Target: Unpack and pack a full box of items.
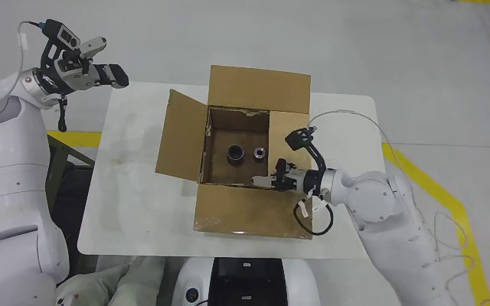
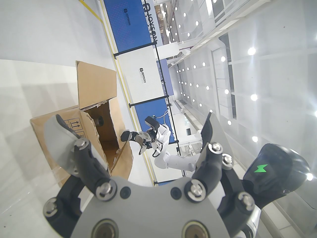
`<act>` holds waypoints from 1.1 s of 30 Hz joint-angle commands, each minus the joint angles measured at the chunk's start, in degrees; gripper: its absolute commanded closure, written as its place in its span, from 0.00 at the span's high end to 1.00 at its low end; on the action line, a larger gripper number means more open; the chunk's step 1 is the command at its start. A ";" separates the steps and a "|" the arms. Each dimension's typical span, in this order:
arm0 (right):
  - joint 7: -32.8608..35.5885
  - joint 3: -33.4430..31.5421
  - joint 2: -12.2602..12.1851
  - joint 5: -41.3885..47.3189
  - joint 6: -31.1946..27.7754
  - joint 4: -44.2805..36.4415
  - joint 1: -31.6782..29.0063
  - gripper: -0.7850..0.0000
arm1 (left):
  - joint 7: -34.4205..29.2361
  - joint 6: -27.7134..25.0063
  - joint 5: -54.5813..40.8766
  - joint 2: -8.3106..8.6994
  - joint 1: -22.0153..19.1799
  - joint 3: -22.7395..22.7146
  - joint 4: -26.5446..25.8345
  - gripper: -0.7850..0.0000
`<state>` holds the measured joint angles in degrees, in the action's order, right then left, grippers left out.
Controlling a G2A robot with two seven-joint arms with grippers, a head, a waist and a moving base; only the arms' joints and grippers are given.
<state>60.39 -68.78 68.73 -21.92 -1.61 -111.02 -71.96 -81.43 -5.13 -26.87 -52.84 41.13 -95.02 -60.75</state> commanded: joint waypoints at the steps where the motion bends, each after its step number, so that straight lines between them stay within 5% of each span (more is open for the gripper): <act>1: -0.03 -0.86 -0.15 1.29 -0.27 0.09 0.13 1.00 | 0.00 0.00 0.00 0.00 0.00 0.00 0.00 1.00; 21: -4.17 -21.44 -2.92 13.15 -4.06 0.74 -8.82 1.00 | 0.00 0.00 0.00 0.00 0.00 0.00 0.00 1.00; 33: -3.75 -25.75 -3.84 17.65 -7.30 3.58 -10.71 1.00 | 0.00 0.00 0.00 0.00 0.00 0.00 0.00 1.00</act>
<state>56.63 -94.54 64.90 -4.29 -8.90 -107.44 -82.67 -81.43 -5.13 -26.87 -52.84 41.13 -95.02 -60.75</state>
